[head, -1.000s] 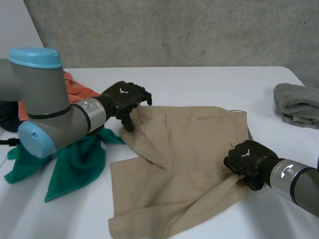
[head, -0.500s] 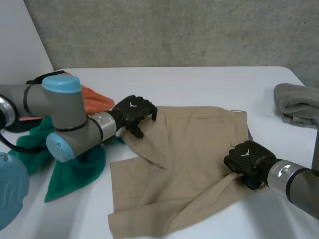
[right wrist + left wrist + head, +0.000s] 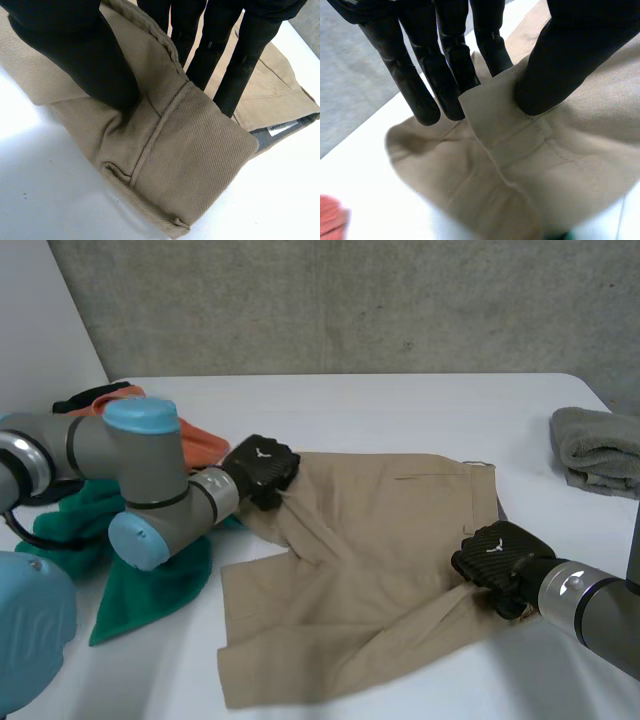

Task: Fold the laundry.

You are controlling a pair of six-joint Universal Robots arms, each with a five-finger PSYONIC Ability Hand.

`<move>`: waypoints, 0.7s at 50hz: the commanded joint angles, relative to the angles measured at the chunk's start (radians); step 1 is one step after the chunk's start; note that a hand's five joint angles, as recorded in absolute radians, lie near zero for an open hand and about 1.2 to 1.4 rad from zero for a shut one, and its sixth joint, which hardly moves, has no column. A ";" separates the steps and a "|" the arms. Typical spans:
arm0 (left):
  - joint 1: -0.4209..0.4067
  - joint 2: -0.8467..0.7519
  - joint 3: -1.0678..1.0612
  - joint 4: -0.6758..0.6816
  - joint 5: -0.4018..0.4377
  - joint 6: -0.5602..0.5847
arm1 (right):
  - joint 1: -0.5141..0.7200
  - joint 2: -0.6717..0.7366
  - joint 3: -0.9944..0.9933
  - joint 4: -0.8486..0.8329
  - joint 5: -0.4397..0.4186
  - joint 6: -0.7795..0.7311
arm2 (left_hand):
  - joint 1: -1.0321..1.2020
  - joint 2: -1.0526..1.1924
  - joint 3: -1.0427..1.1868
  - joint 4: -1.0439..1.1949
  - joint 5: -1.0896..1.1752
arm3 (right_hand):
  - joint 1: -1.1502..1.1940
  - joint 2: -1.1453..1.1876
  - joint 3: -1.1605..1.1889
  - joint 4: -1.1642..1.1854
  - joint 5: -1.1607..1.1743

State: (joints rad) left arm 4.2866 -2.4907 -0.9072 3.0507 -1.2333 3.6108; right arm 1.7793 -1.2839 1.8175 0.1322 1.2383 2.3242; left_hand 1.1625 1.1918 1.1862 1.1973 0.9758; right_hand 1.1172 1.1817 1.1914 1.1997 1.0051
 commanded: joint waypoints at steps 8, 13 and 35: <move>-0.005 0.226 -0.255 -0.153 -0.276 0.207 | 0.031 -0.009 0.000 0.023 -0.002 0.000 | 0.234 0.204 0.210 0.199 0.246 | 0.279 0.215 0.205 0.197 0.217; -0.022 0.256 -0.308 -0.173 -0.368 0.217 | 0.038 -0.015 0.003 0.029 -0.002 0.001 | 0.234 0.204 0.210 0.199 0.246 | 0.279 0.215 0.205 0.197 0.217; -0.076 0.482 -0.373 -0.240 -0.497 0.019 | 0.014 -0.029 -0.026 0.023 -0.003 0.072 | -0.867 -0.896 -0.891 -0.902 -0.855 | 0.279 0.215 0.205 0.197 0.217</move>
State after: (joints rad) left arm 4.2055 -2.1724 -1.1900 2.8291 -1.7394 3.7132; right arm 1.7983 -1.3132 1.8074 0.1600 1.2383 2.3529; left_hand 0.2895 0.2888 0.2872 0.2829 0.0996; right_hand 1.1172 1.1817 1.1915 1.1998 1.0052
